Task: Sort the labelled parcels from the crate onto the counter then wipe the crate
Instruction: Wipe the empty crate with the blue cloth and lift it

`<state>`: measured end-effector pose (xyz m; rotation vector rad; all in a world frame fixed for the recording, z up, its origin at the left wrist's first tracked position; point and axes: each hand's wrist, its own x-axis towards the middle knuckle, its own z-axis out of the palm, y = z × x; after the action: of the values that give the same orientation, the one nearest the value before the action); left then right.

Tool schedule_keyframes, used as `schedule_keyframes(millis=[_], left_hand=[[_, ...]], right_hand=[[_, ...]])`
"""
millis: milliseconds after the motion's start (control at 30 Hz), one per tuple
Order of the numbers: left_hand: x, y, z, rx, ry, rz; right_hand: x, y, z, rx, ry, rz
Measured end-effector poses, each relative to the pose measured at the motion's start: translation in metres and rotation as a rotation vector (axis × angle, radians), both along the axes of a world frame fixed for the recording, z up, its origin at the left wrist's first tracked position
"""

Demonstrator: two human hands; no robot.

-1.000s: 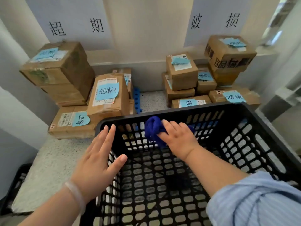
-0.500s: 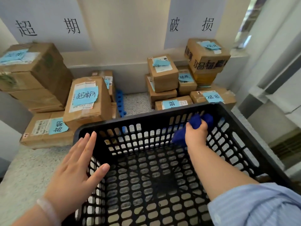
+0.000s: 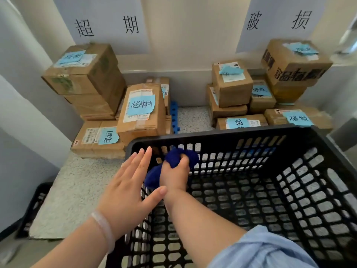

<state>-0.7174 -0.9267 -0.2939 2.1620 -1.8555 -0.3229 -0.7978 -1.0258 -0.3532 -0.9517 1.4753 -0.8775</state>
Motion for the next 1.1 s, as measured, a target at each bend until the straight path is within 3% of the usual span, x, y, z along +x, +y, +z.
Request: schedule_keyframes(millis=[267,467,600,767,1100], left_hand=[[-0.005,-0.002,0.0,-0.028,-0.013,0.017],[-0.008,-0.003,0.003,-0.013,-0.052,0.032],[-0.01,-0.004,0.006,0.009,-0.07,0.034],[-0.009,-0.004,0.006,0.021,-0.048,0.036],[-0.011,-0.004,0.008,0.032,-0.013,0.057]], right_hand=[[-0.015,0.001,-0.022,-0.208,0.339,0.572],[-0.023,-0.016,-0.015,-0.69,0.71,1.085],[-0.037,-0.026,-0.022,-0.943,0.982,1.037],[-0.093,-0.049,-0.04,-0.926,0.851,0.92],[-0.212,-0.079,-0.038,-0.494,0.881,0.395]])
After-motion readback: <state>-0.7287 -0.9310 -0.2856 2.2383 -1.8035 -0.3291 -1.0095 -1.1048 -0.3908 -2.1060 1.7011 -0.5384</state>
